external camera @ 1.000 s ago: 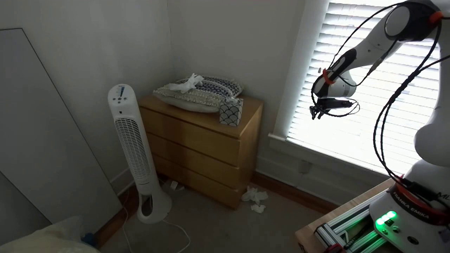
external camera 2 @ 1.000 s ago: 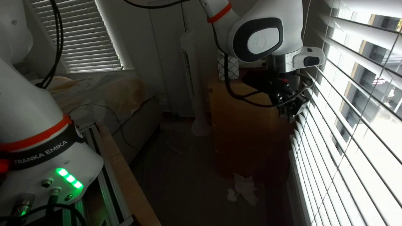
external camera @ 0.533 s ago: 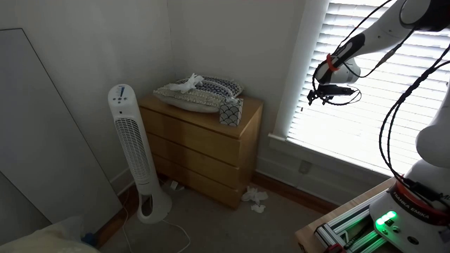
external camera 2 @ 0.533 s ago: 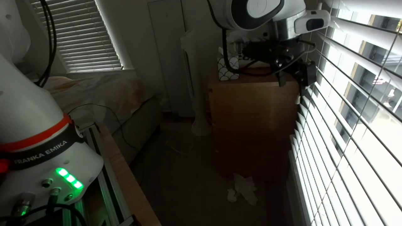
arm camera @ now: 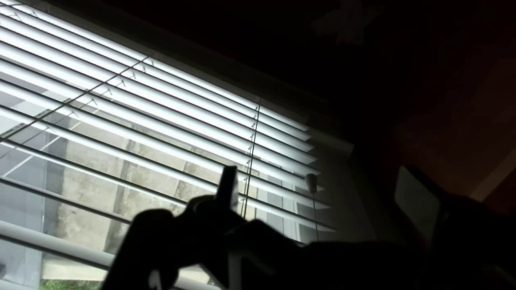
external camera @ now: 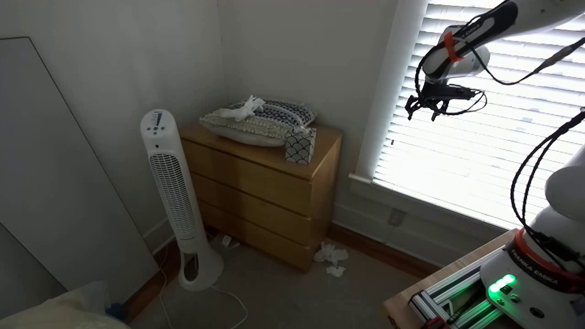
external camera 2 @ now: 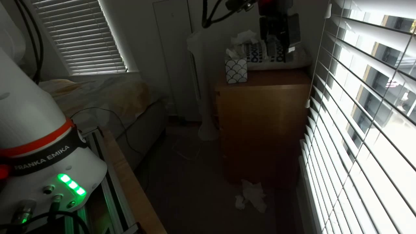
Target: Pull the short rope to the far right downwards and open the blinds
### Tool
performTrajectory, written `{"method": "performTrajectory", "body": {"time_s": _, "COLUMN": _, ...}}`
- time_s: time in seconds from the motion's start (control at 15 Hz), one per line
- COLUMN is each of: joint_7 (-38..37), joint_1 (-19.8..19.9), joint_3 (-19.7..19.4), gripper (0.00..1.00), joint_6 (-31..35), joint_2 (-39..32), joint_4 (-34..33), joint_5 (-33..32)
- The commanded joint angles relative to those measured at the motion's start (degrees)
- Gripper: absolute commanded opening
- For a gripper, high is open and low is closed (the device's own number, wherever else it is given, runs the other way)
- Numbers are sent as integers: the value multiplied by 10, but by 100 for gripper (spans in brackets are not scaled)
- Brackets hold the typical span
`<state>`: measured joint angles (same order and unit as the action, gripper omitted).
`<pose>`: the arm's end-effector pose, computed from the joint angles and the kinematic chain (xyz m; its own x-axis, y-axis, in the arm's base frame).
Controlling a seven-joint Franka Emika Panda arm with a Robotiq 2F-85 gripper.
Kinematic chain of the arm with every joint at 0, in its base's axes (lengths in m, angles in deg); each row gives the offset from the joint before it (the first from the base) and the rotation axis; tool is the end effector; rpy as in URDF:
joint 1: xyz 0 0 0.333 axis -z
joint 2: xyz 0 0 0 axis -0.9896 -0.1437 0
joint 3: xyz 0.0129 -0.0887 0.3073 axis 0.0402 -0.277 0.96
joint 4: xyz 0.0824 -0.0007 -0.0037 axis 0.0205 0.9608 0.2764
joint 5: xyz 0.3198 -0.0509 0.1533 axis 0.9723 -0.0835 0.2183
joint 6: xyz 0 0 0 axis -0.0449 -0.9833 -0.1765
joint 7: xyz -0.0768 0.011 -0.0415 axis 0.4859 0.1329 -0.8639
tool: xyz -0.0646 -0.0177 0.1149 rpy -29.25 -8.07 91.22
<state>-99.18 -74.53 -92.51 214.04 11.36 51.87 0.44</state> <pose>0.5054 -0.1732 0.3616 0.8706 -0.4621 0.1690 -0.4762 -0.8777 0.0528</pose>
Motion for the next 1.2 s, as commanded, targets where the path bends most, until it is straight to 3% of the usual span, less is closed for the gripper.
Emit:
{"method": "performTrajectory", "body": {"time_s": 0.0, "joint_7": -106, "joint_1": -9, "joint_3": 12, "gripper": 100, "joint_6": -45, "joint_2": 108, "joint_4": 59, "joint_5": -62}}
{"method": "performTrajectory", "body": {"time_s": 0.13, "joint_7": -147, "joint_1": -1, "joint_3": 29, "gripper": 100, "joint_6": -69, "joint_2": 151, "joint_4": 71, "joint_5": -74}}
{"method": "performTrajectory", "body": {"time_s": 0.47, "joint_7": -280, "joint_1": 34, "joint_3": 79, "gripper": 100, "joint_6": -57, "joint_2": 249, "joint_4": 103, "joint_5": -112}}
{"method": "performTrajectory", "body": {"time_s": 0.73, "joint_7": -390, "joint_1": 73, "joint_3": 122, "gripper": 100, "joint_6": -103, "joint_2": 312, "joint_4": 114, "joint_5": -154}}
{"method": "performTrajectory", "body": {"time_s": 0.87, "joint_7": -370, "joint_1": 62, "joint_3": 114, "gripper": 100, "joint_6": -91, "joint_2": 337, "joint_4": 125, "joint_5": -124}}
{"method": "performTrajectory", "body": {"time_s": 0.93, "joint_7": -365, "joint_1": 68, "joint_3": 118, "gripper": 100, "joint_6": -98, "joint_2": 298, "joint_4": 93, "joint_5": -132}}
{"method": "performTrajectory", "body": {"time_s": 1.13, "joint_7": -364, "joint_1": 70, "joint_3": 120, "gripper": 100, "joint_6": -97, "joint_2": 323, "joint_4": 106, "joint_5": -129}}
